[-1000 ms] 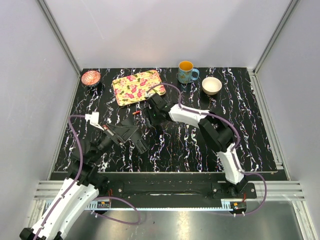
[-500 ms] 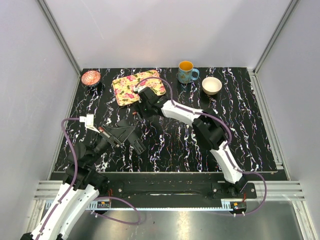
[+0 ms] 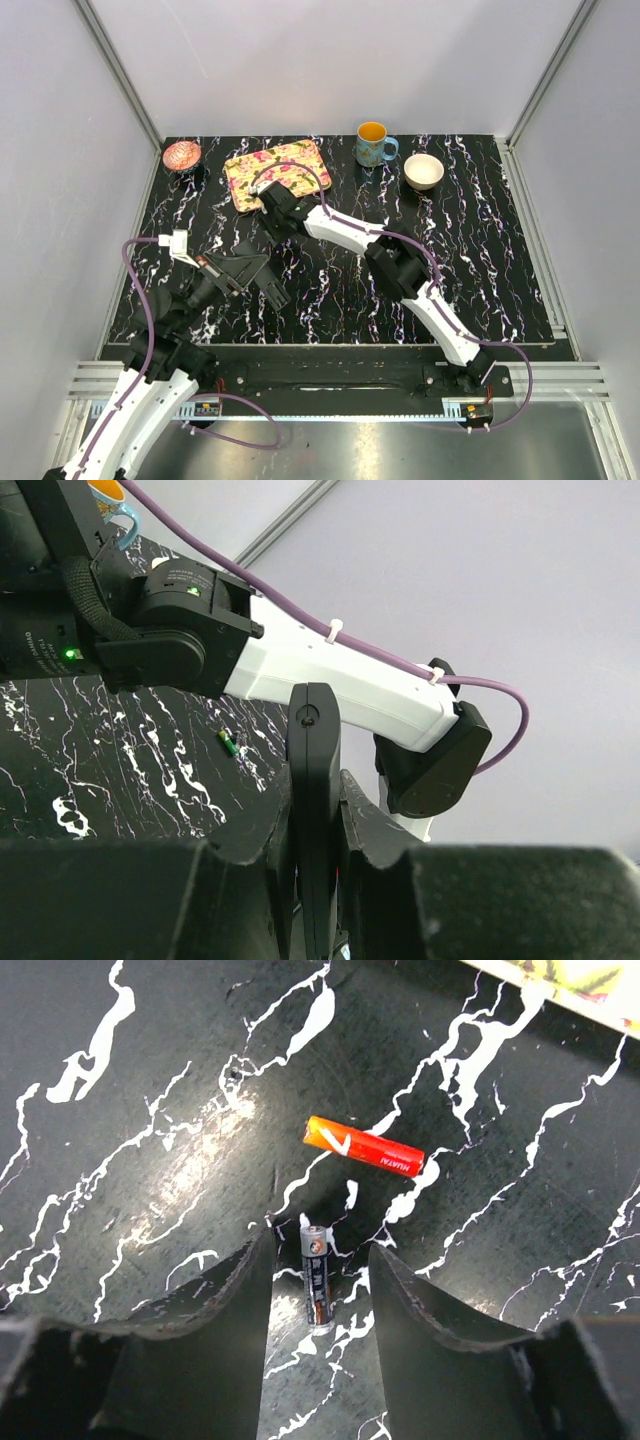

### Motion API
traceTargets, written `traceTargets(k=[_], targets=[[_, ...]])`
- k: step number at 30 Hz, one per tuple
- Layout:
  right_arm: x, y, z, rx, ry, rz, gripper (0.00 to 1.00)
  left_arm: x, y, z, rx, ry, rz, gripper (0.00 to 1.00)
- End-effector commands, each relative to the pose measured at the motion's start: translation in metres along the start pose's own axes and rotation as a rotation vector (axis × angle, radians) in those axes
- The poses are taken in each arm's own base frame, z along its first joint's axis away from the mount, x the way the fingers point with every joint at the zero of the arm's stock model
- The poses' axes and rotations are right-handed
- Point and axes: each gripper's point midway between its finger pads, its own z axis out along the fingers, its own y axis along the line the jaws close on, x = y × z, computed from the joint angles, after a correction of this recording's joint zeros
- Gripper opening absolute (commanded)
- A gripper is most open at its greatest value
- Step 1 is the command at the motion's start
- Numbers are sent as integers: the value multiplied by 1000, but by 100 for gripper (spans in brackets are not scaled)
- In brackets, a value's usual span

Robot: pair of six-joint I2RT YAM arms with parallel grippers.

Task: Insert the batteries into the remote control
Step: Pick up the battery from the center of the board.

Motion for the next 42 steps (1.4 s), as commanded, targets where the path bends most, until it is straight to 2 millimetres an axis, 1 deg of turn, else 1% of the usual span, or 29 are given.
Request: traceTargets(k=[1,4,5,7,11,14,15,18,19,21,22,24,25,27,30,31,36,39,42], targets=[[3,-7,4,46,20,-42,47,-18,-21,-4,53,-60,30,0],[8,-9,6,57,31,-52,40,-18,-22,-4,55,-60,30,0],[11,-11,7,61,38,-52,36,-18,-21,-4,55,-61,28,0],[14,-11,7,60,46,-52,33,-18,-22,-4,58,-62,29,0],[19,-10,8,51,58,-51,24,-17,-20,-3,58,-59,27,0],[19,-8,7,42,57,-40,10,-16,-19,-3,57,-58,22,0],[19,-8,8,44,57,-34,0,-16,-20,-3,61,-58,22,0],[19,-10,8,60,59,-23,0,-16,-20,-3,58,-56,19,0],[18,-10,8,63,57,-19,5,-16,-21,-3,62,-56,20,0],[17,-11,6,72,54,-10,26,-16,-21,-3,60,-57,21,0],[13,-10,3,67,45,-10,45,-16,-21,-3,60,-55,21,0],[9,-11,1,77,28,-1,56,-17,-22,-3,63,-57,22,0],[4,-11,-2,75,13,0,58,-16,-22,-4,61,-54,20,0],[-2,-8,-4,71,-11,3,61,-16,-21,-4,60,-53,21,0],[-12,-8,-10,74,-47,-11,61,-15,-21,-4,59,-52,21,0],[-14,-4,-11,72,-55,-22,60,-15,-21,-4,59,-52,19,0],[-12,1,-9,80,-47,-98,54,-15,-20,-4,59,-55,21,0],[-12,8,-8,73,-48,-116,53,-14,-20,-5,61,-54,20,0],[-14,9,-7,68,-52,-116,52,-14,-20,-5,61,-54,20,0]])
